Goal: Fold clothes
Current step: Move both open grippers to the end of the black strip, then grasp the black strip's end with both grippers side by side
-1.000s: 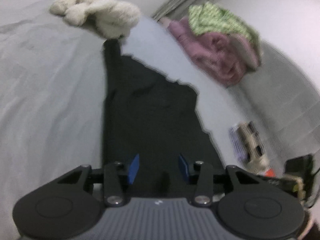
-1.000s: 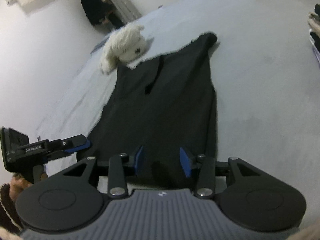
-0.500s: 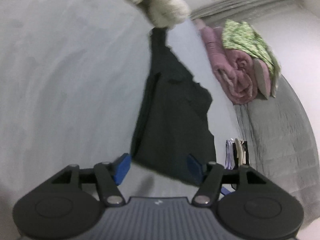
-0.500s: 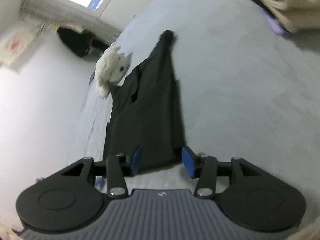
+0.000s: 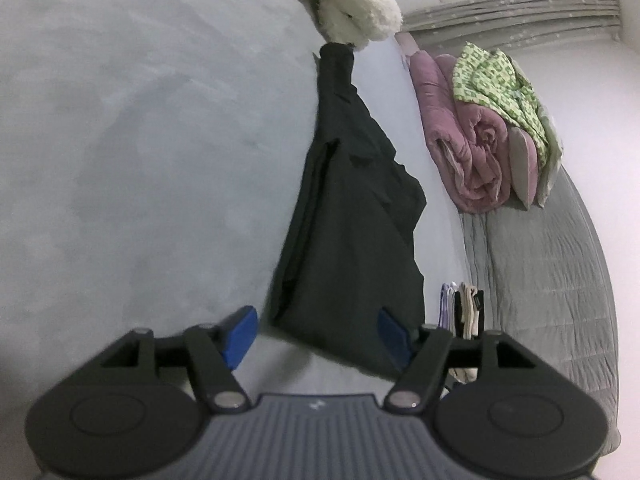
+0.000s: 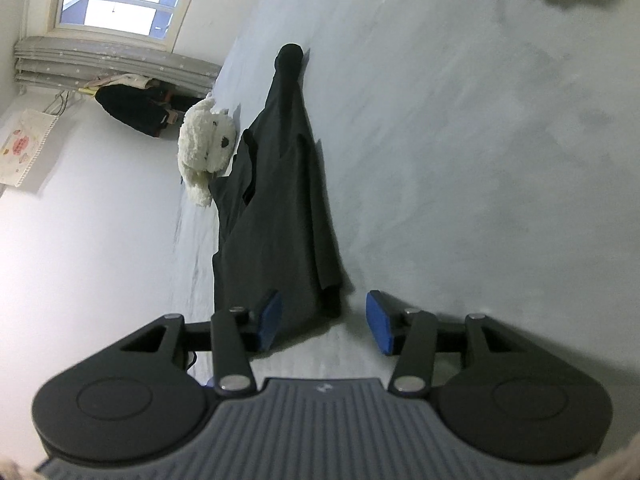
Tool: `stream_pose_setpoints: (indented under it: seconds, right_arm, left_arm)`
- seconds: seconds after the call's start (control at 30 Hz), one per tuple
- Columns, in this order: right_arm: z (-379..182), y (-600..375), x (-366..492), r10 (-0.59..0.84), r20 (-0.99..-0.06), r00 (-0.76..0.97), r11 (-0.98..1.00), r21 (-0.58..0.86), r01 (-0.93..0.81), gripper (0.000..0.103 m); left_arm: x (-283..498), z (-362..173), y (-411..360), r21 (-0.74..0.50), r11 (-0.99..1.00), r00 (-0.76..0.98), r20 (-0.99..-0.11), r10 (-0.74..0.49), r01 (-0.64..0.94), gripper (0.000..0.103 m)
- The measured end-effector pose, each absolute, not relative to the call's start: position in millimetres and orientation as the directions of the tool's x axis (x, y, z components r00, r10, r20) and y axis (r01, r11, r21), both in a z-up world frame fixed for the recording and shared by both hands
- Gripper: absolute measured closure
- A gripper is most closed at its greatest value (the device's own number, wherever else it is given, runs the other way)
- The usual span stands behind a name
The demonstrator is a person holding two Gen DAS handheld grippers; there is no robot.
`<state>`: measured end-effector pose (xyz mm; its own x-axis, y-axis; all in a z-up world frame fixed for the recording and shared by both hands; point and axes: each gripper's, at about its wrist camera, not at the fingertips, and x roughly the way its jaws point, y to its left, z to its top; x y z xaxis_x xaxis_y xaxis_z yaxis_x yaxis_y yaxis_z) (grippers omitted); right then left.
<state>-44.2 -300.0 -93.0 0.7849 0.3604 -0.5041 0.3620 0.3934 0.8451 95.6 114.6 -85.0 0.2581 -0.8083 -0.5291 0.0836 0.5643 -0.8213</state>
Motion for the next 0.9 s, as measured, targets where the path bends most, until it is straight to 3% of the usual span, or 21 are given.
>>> stream_pose_setpoints:
  seconds: [0.47,0.53,0.63,0.67,0.9]
  right_arm:
    - [-100,-279,-21,0.346,-0.484,0.804,0.437,0.841,0.319,0.055]
    - [-101,-275,-17,0.342,-0.477,0.81,0.447,0.841,0.306,0.057]
    - [-103,-269,-11,0.344,-0.477,0.809,0.473,0.832,0.29,0.07]
    - [-104,-268,-10,0.35,-0.478,0.805,0.473,0.832,0.288,0.083]
    - [-100,-275,-20,0.378,-0.426,0.822,0.392,0.878,0.275,0.089]
  left_arm:
    - [100,-95,89,-0.838,0.526,0.308,-0.467,-0.829,0.144,0.039]
    - [99,-96,87,-0.84,0.521,0.317,-0.457,-0.831,0.153,0.05]
    - [97,-106,80,-0.852,0.506,0.311,-0.449,-0.838,0.134,0.079]
    - [95,-110,77,-0.856,0.501,0.308,-0.446,-0.84,0.126,0.092]
    - [85,-99,82,-0.891,0.44,0.334,-0.384,-0.861,0.11,0.094]
